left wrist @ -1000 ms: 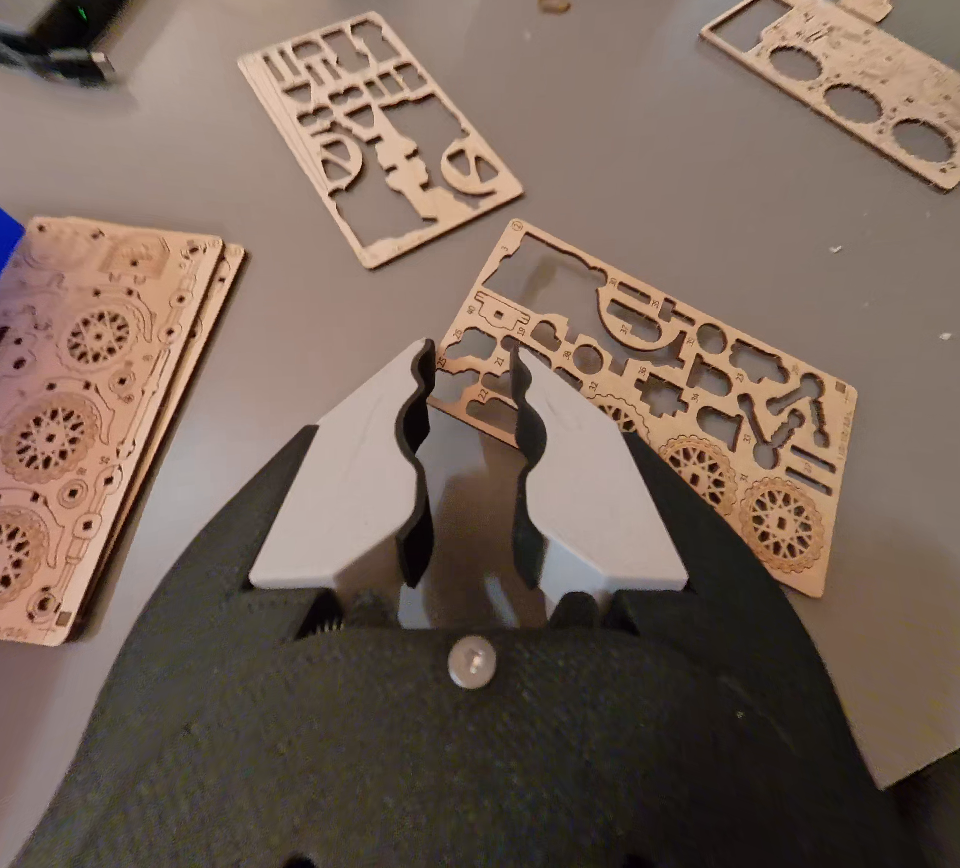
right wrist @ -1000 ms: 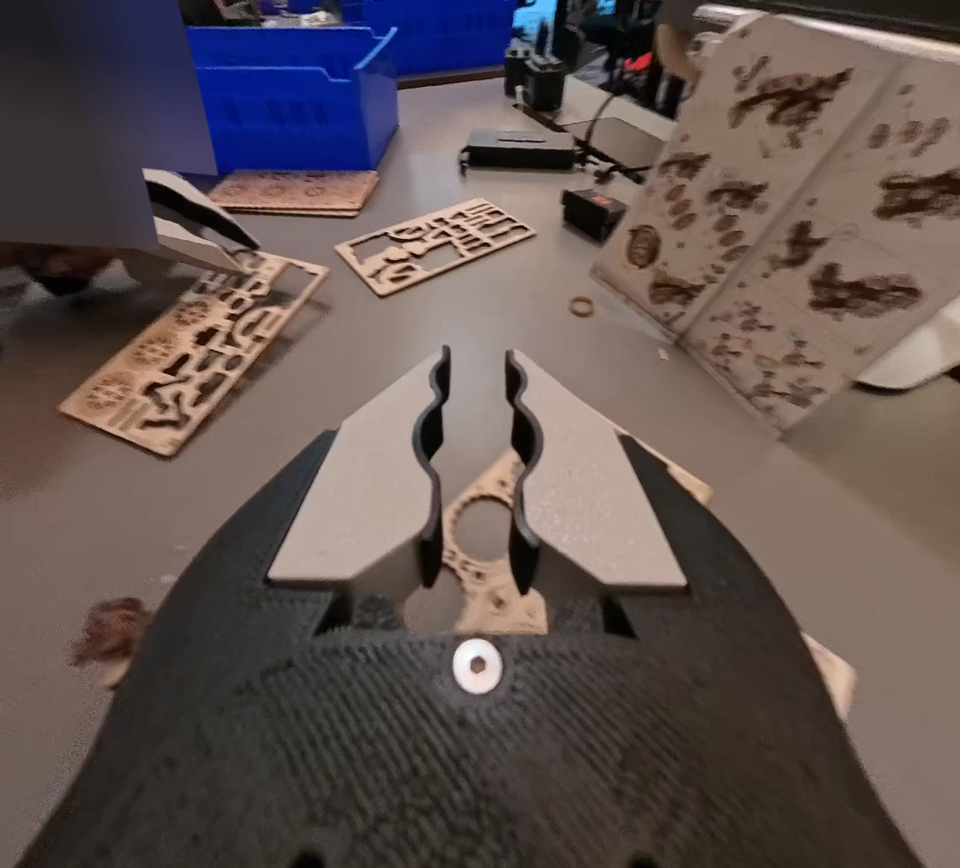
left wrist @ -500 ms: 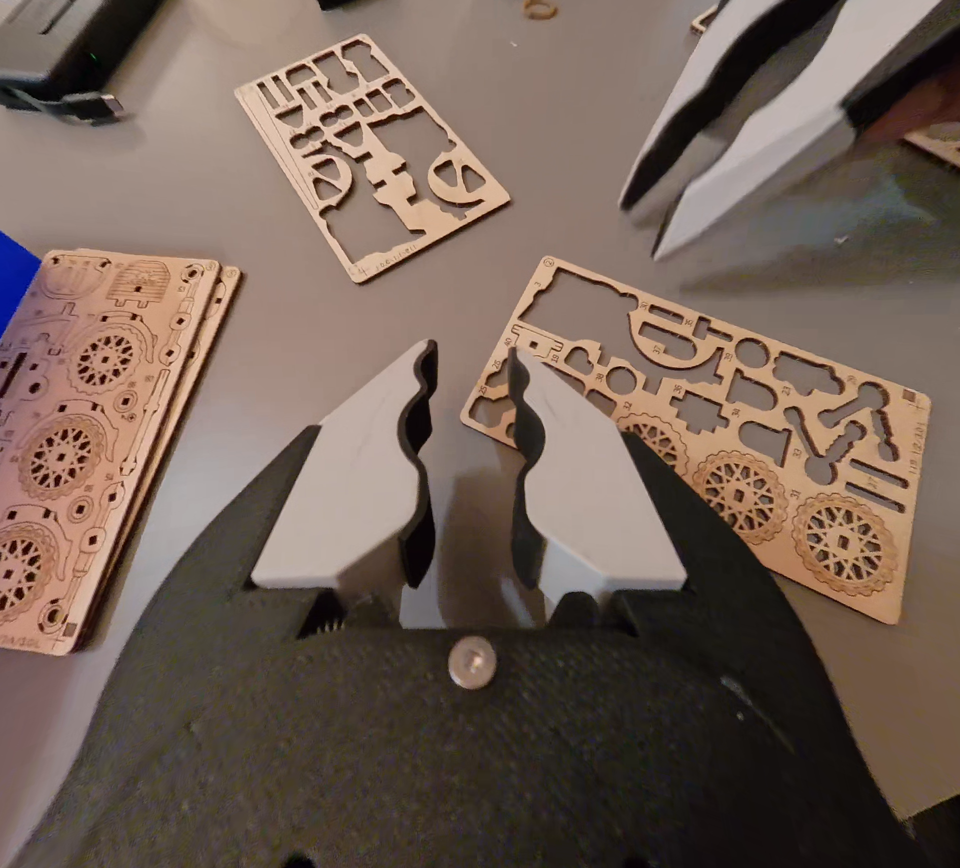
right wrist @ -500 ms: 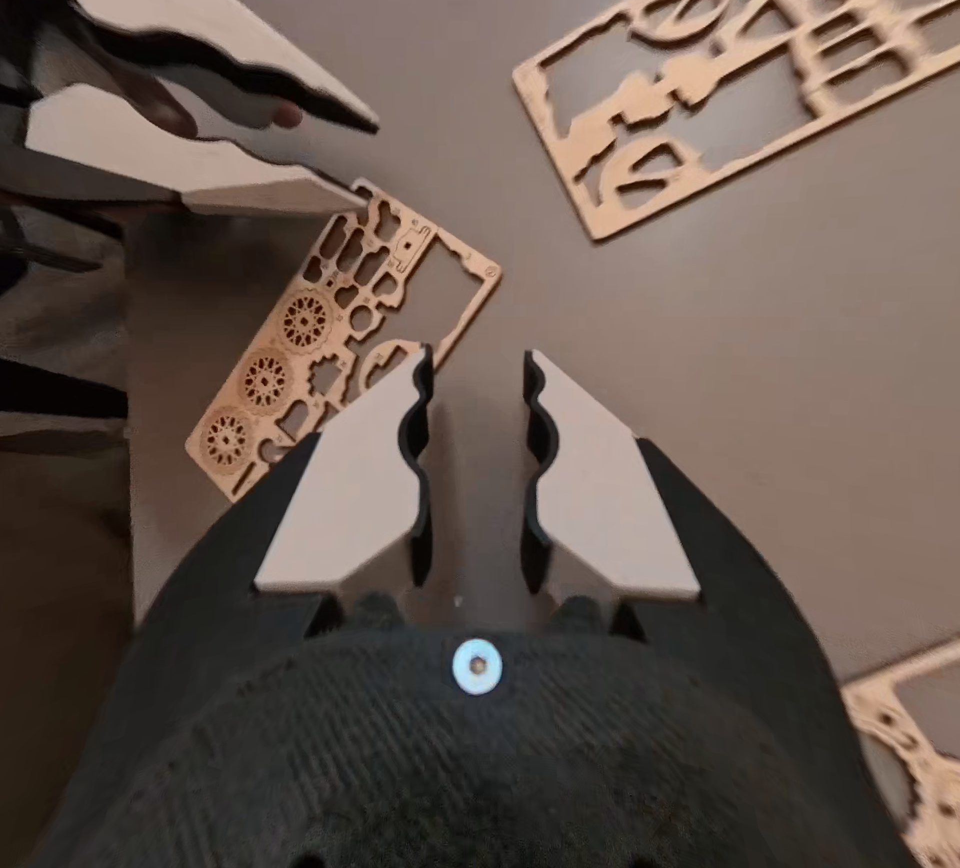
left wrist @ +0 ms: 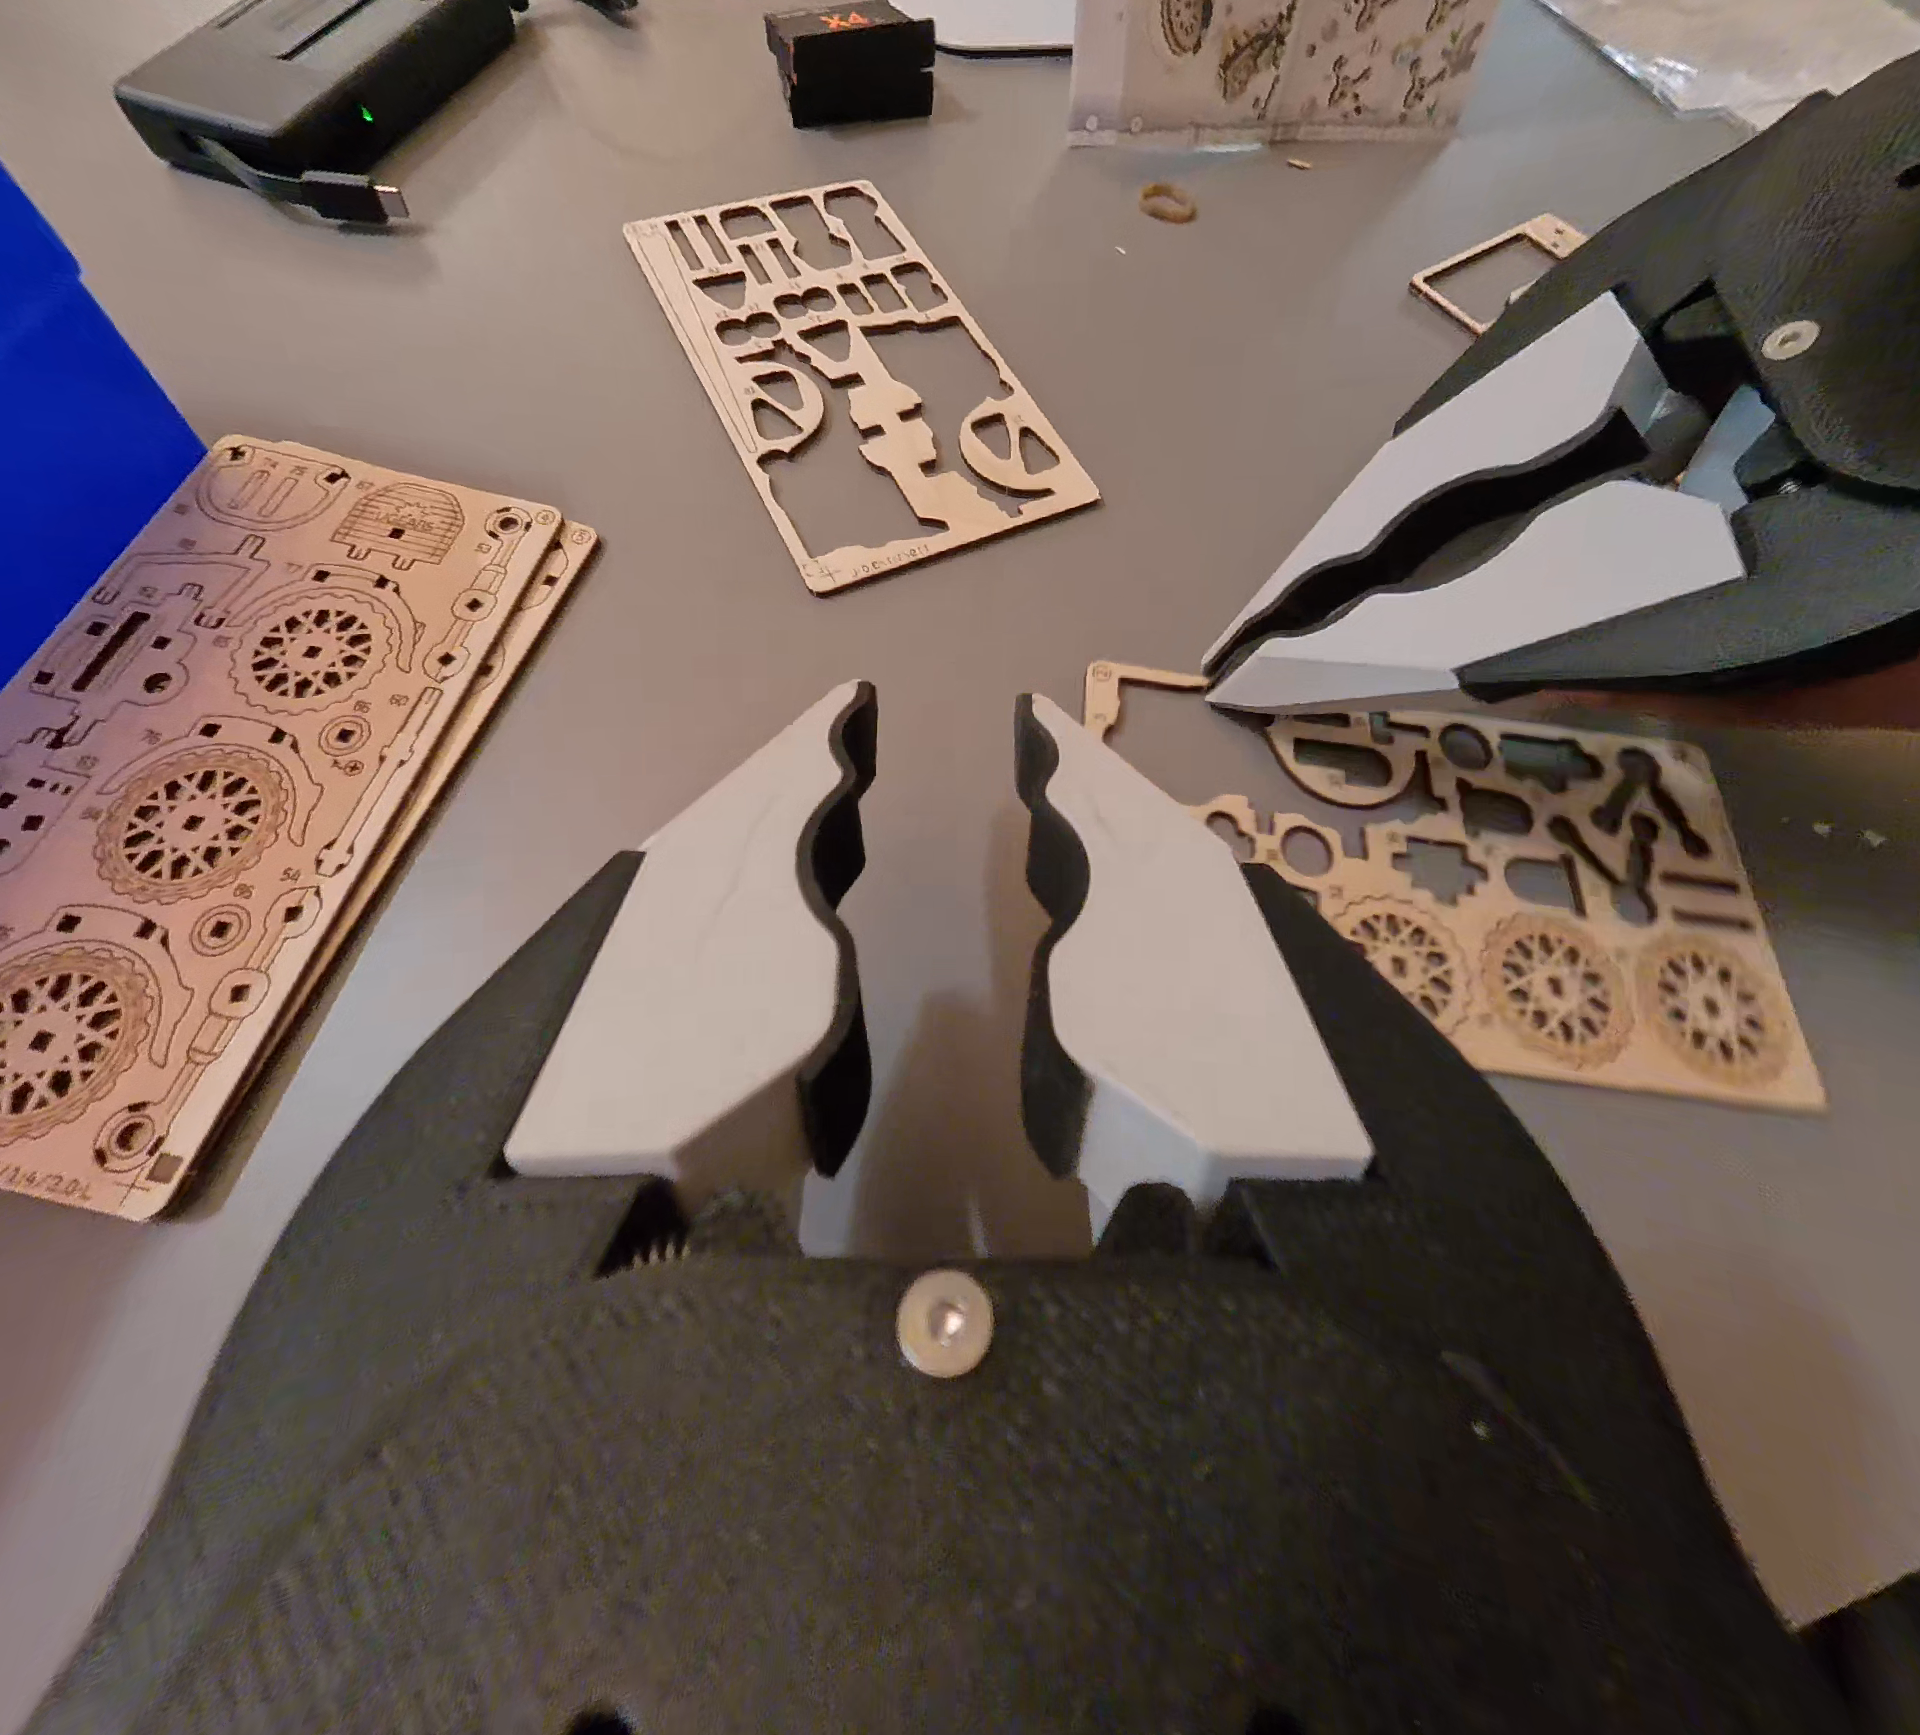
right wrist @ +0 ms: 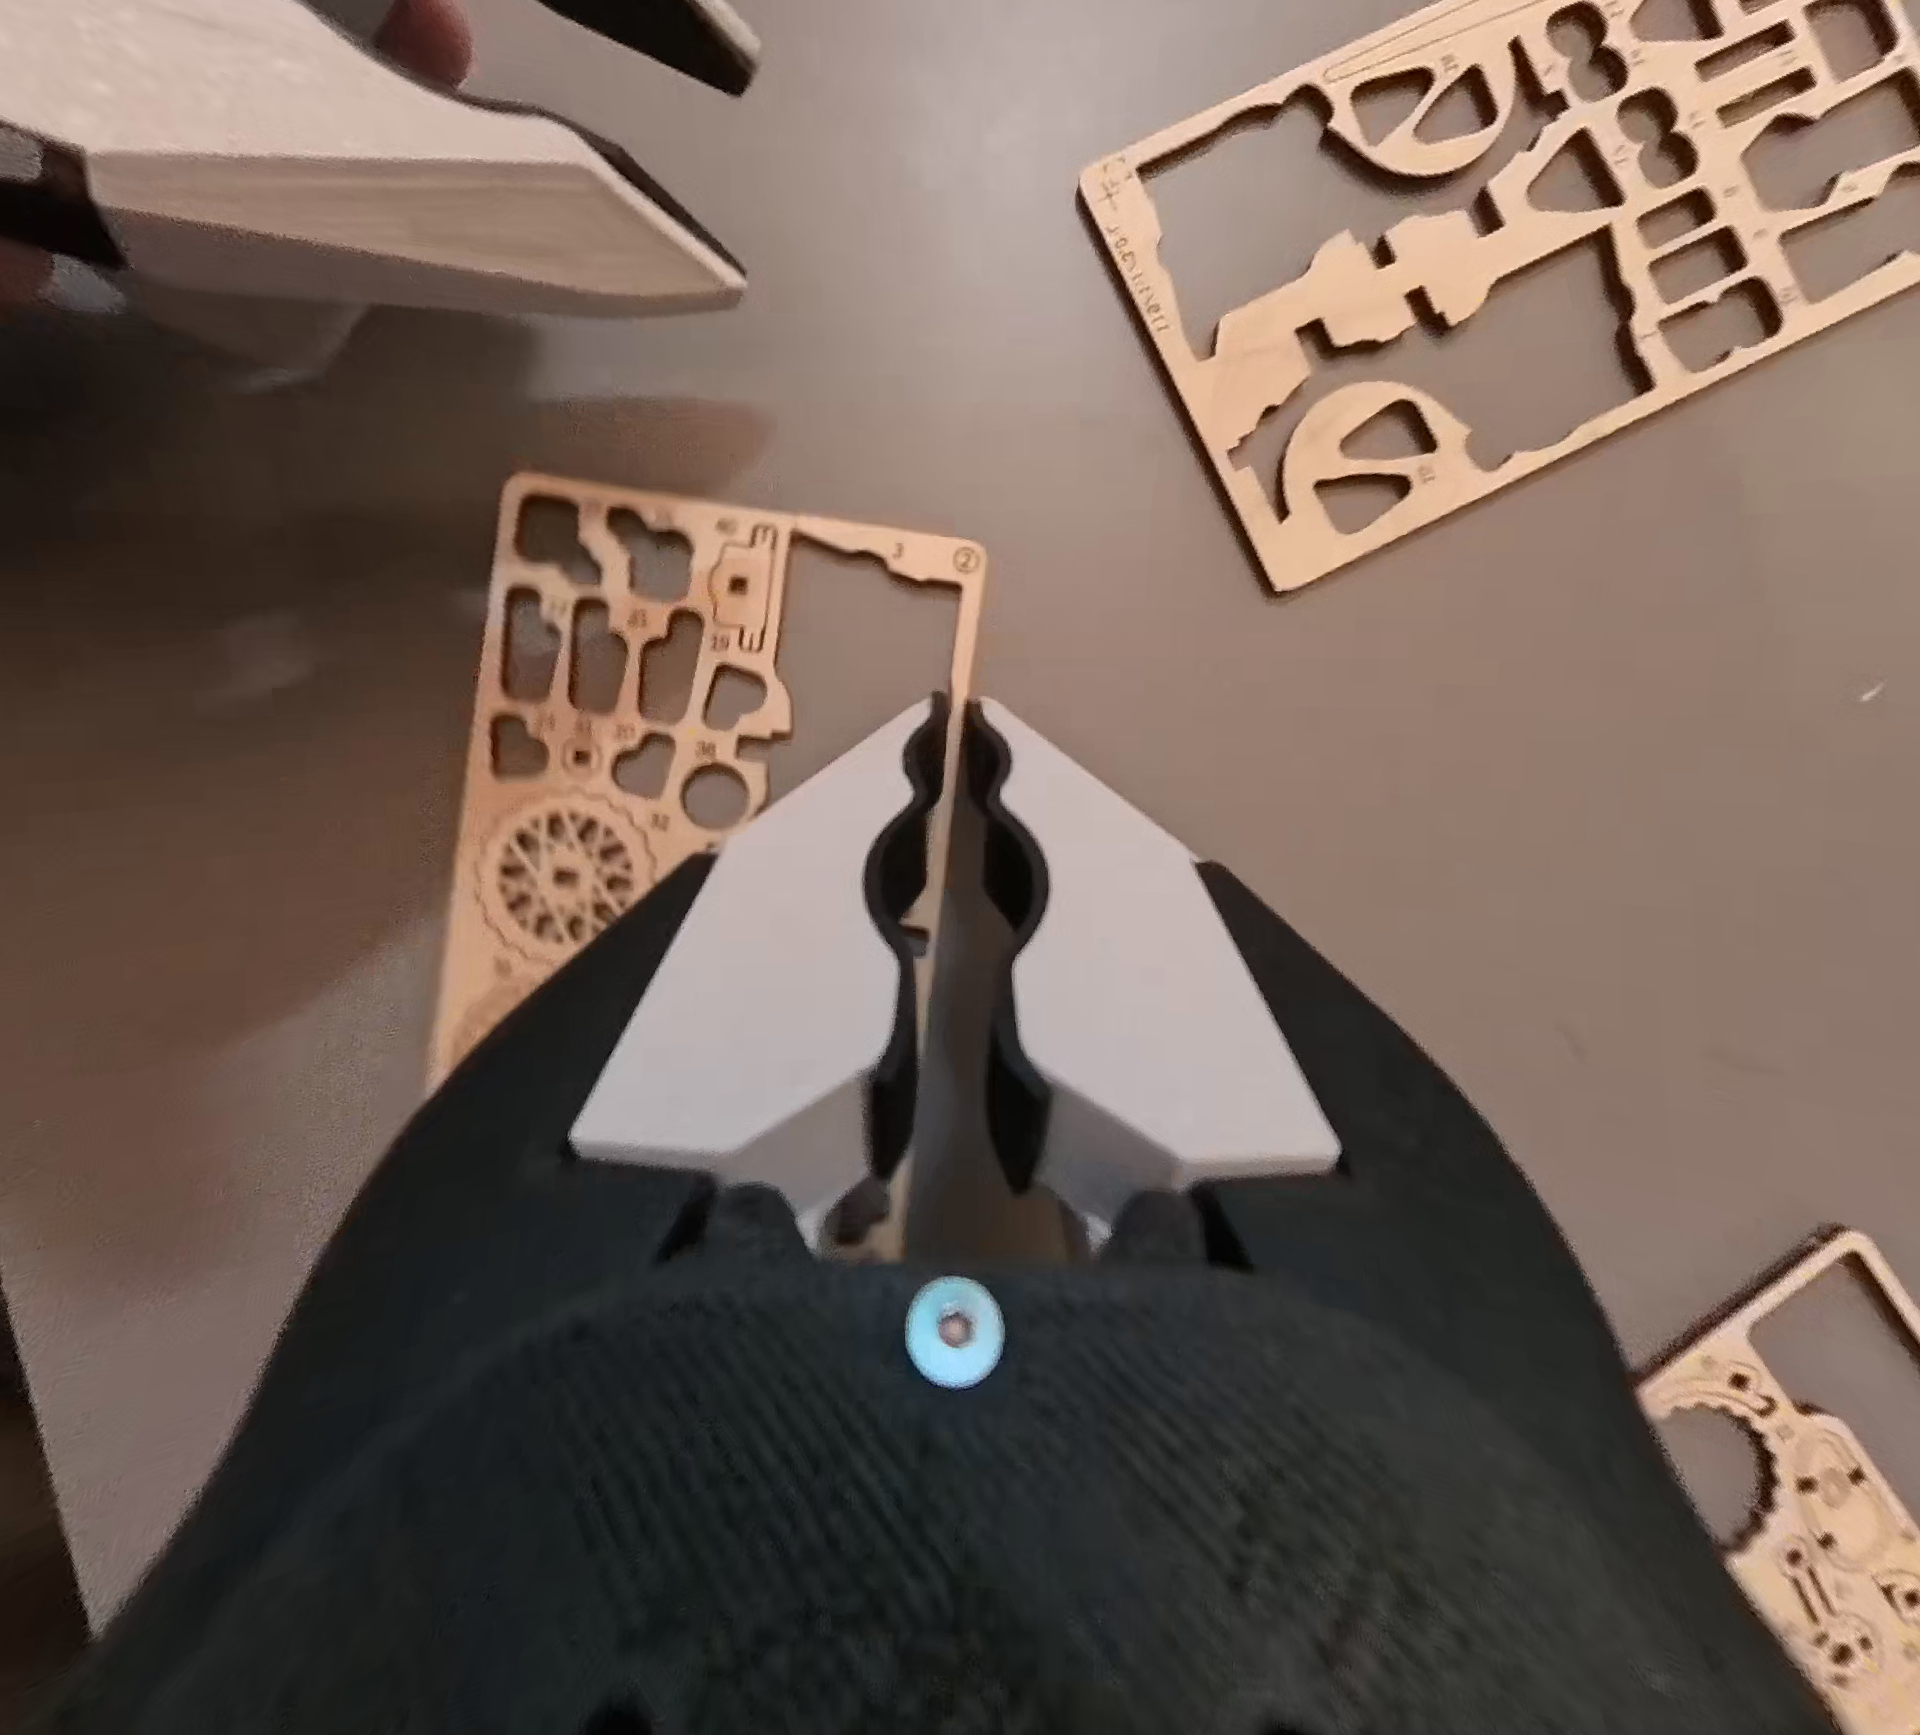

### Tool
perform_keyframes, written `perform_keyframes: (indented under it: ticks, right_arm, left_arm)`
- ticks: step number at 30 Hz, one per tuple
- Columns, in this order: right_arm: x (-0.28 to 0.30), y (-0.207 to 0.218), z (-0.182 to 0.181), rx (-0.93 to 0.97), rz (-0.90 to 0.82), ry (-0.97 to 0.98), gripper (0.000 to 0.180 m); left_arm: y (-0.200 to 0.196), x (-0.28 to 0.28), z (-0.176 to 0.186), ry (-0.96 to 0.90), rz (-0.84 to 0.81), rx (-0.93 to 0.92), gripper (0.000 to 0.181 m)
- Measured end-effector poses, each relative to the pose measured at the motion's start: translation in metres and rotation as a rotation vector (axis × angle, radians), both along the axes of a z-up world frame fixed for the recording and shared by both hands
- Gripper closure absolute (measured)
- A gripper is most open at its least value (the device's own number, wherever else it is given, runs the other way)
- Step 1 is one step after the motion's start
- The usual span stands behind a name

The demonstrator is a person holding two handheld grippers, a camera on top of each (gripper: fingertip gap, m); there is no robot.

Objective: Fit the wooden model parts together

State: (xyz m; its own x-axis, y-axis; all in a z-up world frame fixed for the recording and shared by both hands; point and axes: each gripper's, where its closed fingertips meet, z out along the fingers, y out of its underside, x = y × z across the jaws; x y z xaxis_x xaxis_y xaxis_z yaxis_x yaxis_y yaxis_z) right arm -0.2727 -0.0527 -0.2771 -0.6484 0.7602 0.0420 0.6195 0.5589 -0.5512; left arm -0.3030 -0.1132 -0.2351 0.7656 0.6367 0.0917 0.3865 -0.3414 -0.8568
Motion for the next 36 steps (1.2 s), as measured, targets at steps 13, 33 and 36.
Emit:
perform_keyframes:
  ticks: [13, 33, 36]
  right_arm:
    - [-0.012, 0.007, 0.083, -0.447, -0.087, 0.159, 0.180]
    - [0.023, -0.015, 0.113, -0.456, 0.258, 0.026, 0.139]
    - [0.022, -0.018, 0.103, -0.379, 0.326, -0.031, 0.140]
  left_arm:
    - [0.021, 0.031, 0.031, -0.264, -0.195, 0.379, 0.146]
    - [0.024, 0.067, 0.053, -0.399, -0.475, 0.525, 0.178]
    - [0.022, 0.067, 0.051, -0.372, -0.477, 0.498, 0.177]
